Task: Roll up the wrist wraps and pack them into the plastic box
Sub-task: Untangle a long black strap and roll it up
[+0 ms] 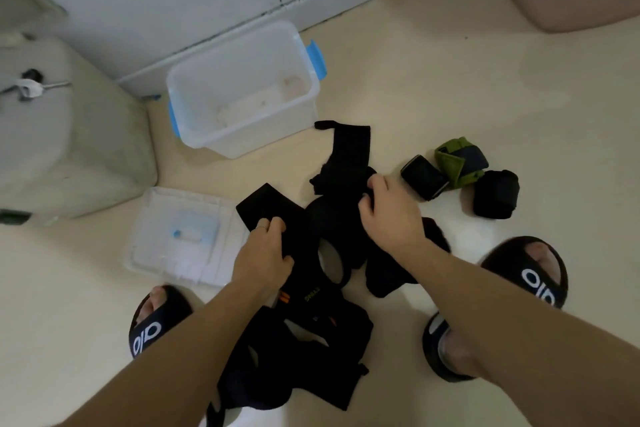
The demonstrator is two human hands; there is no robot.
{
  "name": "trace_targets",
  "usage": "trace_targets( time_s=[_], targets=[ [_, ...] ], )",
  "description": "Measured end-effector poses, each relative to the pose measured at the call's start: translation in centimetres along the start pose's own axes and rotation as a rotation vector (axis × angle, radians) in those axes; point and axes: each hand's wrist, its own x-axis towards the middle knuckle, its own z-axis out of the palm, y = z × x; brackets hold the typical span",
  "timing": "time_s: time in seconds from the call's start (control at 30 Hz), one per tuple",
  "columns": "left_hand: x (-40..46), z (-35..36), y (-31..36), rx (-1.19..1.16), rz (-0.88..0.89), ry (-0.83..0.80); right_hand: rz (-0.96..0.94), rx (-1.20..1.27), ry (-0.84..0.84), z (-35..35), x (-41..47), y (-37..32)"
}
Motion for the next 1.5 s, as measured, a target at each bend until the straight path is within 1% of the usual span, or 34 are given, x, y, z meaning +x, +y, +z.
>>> trace_targets(
  time_s=[0.03, 0.07, 0.13, 0.17, 0.23, 0.33, 0.37, 0.47, 0.5, 0.57, 0.63, 0.67, 0.73, 0.83, 0.87, 0.9, 1.0, 1.07, 1.13, 1.2, 1.27, 1.33, 1.4, 1.5],
  targets=[
    [-0.3, 0.0, -0.4, -0.006, -0.007, -0.010, 0.013, 0.031, -0.078, 0.5, -1.0, -0.9],
    [-0.7, 0.0, -0.7, -0.020, -0.016, -0.028, 0.005, 0.012, -0.170, 1.0, -1.9, -1.5],
    [-1.4, 0.0, -1.3, -0.054, -0.029, -0.079, -0.019, -0.116, -0.331, 1.7, -3.5, -2.3],
    [-1.7, 0.0, -1.5, -0.072, -0.027, -0.102, -0.022, -0.180, -0.376, 1.9, -4.0, -2.4],
    [-2.6, -0.3, -1.8, -0.112, -0.024, -0.124, -0.029, -0.264, -0.417, 2.1, -4.5, -2.3],
    [-3.8, -0.9, -2.5, -0.152, -0.045, -0.134, -0.026, -0.322, -0.474, 1.5, -4.4, -2.6],
    [-4.2, -1.1, -2.8, -0.157, -0.056, -0.146, -0.015, -0.348, -0.459, 1.1, -4.5, -3.0],
    [-5.1, -1.4, -4.1, -0.174, -0.113, -0.214, -0.043, -0.440, -0.313, 0.2, -5.2, -4.2],
    [-5.3, -1.2, -4.3, -0.190, -0.140, -0.244, -0.067, -0.433, -0.317, 0.2, -5.7, -4.7],
    [-5.6, -0.5, -4.5, -0.252, -0.197, -0.306, -0.124, -0.354, -0.424, 0.8, -6.7, -5.8],
    [-5.7, 0.5, -4.2, -0.328, -0.213, -0.345, -0.164, -0.291, -0.573, 1.8, -7.7, -6.9],
    [-5.6, 1.0, -3.9, -0.351, -0.207, -0.353, -0.184, -0.297, -0.631, 2.5, -8.1, -7.4],
    [-5.6, 1.7, -3.4, -0.378, -0.207, -0.376, -0.271, -0.414, -0.707, 3.8, -8.9, -8.4],
    [-5.2, 2.8, -3.5, -0.410, -0.232, -0.402, -0.507, -0.643, -0.728, 5.8, -10.2, -9.5],
    [-5.1, 3.0, -3.6, -0.421, -0.236, -0.410, -0.534, -0.687, -0.745, 6.4, -10.7, -9.6],
    [-4.9, 3.1, -3.8, -0.439, -0.243, -0.417, -0.523, -0.717, -0.772, 7.0, -11.1, -9.6],
    [-4.3, 3.4, -4.3, -0.515, -0.271, -0.422, -0.372, -0.804, -0.889, 7.5, -11.5, -9.2],
    [-3.8, 3.8, -4.6, -0.569, -0.307, -0.414, -0.351, -0.839, -0.924, 7.2, -11.1, -8.6],
    [-3.2, 4.2, -4.7, -0.602, -0.335, -0.412, -0.401, -0.817, -0.887, 6.9, -10.5, -8.1],
    [-2.8, 4.2, -4.5, -0.621, -0.333, -0.413, -0.453, -0.730, -0.784, 6.8, -10.2, -7.7],
    [-2.8, 3.7, -4.1, -0.643, -0.320, -0.422, -0.466, -0.616, -0.708, 6.2, -10.0, -7.8],
    [-3.2, 2.8, -3.7, -0.659, -0.275, -0.438, -0.422, -0.474, -0.641, 5.1, -9.7, -7.9],
    [-3.7, 1.6, -3.1, -0.655, -0.213, -0.442, -0.351, -0.273, -0.530, 3.7, -9.2, -7.9],
    [-4.4, -0.7, -1.7, -0.727, -0.121, -0.376, -0.179, 0.027, -0.427, 1.2, -8.0, -8.8]
  ],
)
